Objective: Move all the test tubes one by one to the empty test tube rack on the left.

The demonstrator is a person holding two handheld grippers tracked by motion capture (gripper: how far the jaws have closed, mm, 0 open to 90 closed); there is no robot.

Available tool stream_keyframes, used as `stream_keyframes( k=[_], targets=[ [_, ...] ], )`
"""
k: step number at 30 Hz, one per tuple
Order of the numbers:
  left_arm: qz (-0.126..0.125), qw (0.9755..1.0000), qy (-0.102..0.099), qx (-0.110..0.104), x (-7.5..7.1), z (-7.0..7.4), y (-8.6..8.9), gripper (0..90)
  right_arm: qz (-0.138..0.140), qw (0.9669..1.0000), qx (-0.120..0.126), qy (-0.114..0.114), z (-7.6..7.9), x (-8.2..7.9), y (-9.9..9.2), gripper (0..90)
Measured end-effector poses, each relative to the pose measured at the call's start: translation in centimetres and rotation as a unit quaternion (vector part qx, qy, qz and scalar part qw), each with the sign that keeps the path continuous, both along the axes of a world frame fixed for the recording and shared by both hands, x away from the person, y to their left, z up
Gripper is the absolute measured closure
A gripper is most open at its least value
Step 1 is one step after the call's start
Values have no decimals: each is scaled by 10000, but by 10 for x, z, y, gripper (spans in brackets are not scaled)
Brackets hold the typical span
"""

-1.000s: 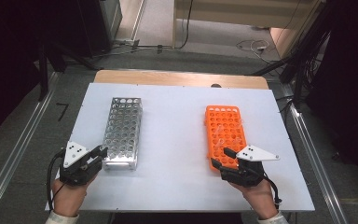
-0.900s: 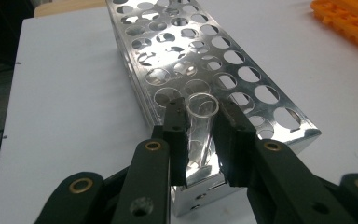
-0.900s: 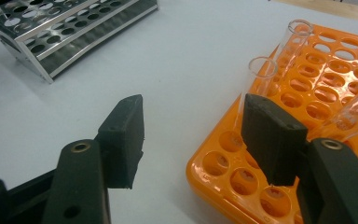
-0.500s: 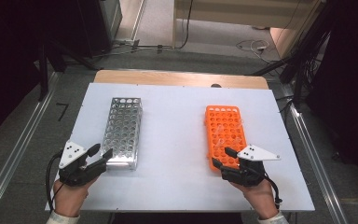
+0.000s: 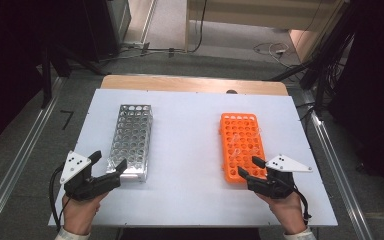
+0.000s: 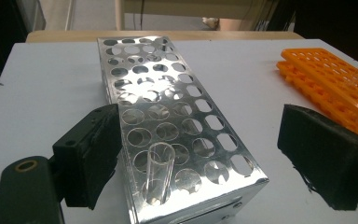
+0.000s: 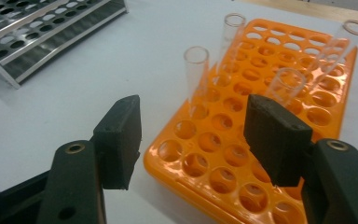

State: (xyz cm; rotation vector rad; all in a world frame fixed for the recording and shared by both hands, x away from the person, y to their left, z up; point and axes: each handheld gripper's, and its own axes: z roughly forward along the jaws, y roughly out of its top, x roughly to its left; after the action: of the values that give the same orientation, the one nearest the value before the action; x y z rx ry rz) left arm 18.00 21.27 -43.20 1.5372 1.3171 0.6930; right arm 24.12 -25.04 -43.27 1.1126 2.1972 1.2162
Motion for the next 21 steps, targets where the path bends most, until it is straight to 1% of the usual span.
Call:
stream_keyframes(
  k=[1,6,10,16,19,21],
  targets=[
    [3,10000,3,-1,0,0,0,119,-22,10000,7,10,0,0,-2,352],
    [14,10000,-1,2,0,-1,-1,117,-149,9999,-29,-12,-2,2,-8,352],
    [42,10000,-35,23,0,0,-1,118,-324,9995,-55,-15,-7,8,-13,353],
    [39,10000,-56,37,0,-1,-3,118,-479,9988,-133,-26,-18,16,-13,367],
    [38,10000,-51,35,0,-1,-3,118,-557,9983,-159,-33,-23,23,-11,371],
    [36,10000,-34,60,0,-2,-4,124,-586,9981,-177,-36,-25,25,-11,368]
  ],
)
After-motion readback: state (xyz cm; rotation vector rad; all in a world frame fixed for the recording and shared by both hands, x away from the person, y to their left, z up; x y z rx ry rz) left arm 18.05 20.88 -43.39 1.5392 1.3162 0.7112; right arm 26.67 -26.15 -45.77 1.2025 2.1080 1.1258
